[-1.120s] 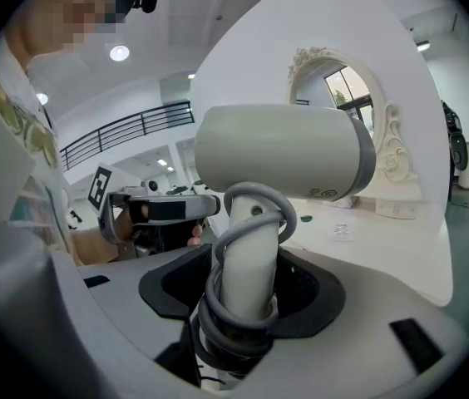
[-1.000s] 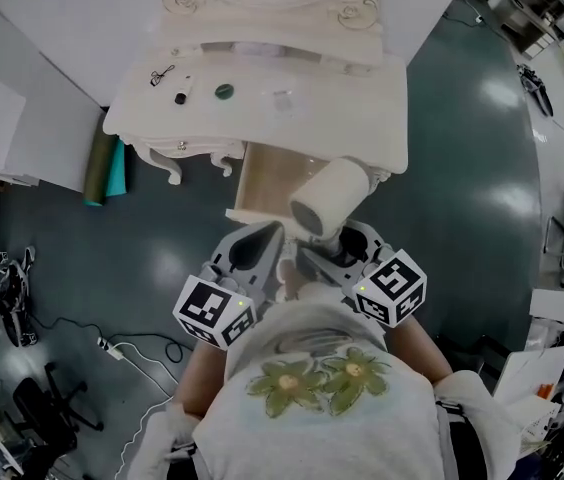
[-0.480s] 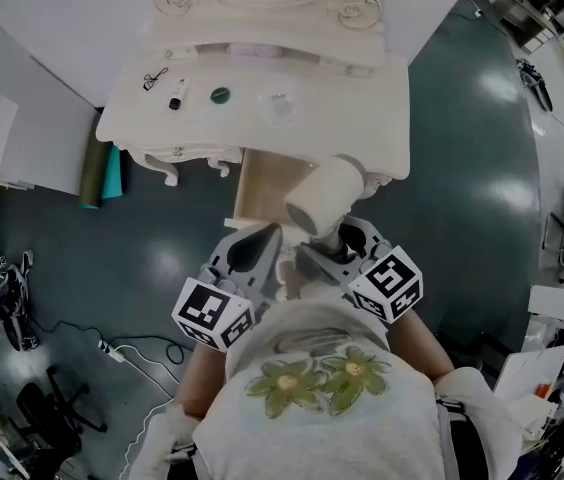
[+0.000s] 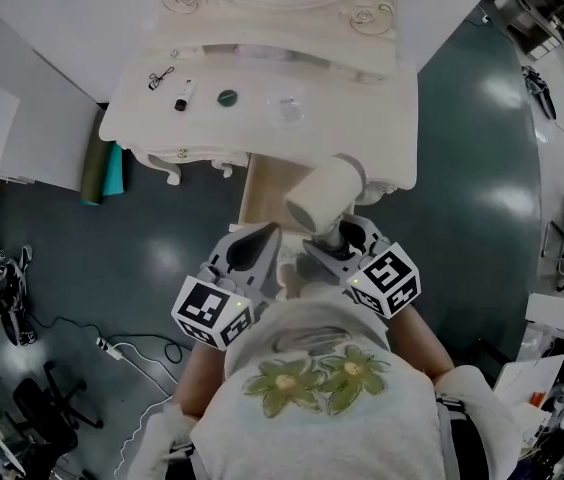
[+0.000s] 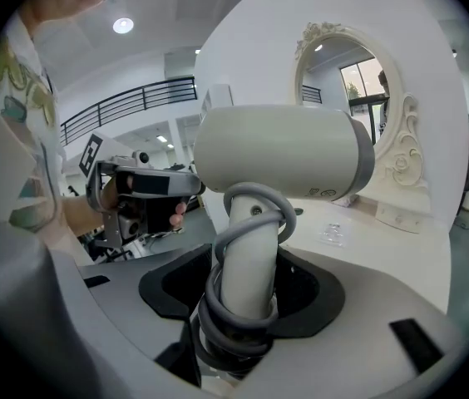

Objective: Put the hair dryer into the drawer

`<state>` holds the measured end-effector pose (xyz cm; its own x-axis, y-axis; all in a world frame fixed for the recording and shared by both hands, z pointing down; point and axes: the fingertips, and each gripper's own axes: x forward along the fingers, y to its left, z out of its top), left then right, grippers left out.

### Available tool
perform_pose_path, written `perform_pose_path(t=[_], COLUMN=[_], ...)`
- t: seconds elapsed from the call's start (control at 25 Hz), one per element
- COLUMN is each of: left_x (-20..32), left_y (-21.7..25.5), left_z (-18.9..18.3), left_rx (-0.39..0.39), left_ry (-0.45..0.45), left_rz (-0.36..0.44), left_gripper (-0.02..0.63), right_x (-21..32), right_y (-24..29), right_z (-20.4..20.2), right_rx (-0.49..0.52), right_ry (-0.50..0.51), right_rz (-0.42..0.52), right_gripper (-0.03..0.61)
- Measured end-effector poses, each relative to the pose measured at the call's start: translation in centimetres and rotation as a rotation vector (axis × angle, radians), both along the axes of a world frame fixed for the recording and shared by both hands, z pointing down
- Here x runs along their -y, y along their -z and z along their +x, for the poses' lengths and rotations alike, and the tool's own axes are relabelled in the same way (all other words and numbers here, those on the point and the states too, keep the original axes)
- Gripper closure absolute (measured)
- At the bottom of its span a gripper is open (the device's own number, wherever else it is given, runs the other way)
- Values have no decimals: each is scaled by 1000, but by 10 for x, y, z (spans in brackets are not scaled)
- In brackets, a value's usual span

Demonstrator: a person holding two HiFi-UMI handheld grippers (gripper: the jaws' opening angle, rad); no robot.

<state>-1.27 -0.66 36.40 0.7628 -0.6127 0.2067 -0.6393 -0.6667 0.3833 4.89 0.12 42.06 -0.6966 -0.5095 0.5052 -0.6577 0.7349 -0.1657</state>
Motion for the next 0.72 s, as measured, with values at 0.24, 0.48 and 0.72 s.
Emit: perform_pose_path(t=[0.24, 0.48, 0.72], left_x=[8, 16, 19], left_y=[-1, -7, -8], left_z=[-8, -13, -17], left_rx=[24, 17, 17], left_ry=[4, 7, 17], left_rz=[3, -21, -23], left_gripper=[603, 603, 603], right_x=[11, 19, 24], right_y=[-9, -23, -38], right_z=[-3, -4, -4], right_rx=[-37, -63, -94], right_ry=[10, 26, 44], right_rz=[-5, -28, -42], right_gripper=[360, 360, 360])
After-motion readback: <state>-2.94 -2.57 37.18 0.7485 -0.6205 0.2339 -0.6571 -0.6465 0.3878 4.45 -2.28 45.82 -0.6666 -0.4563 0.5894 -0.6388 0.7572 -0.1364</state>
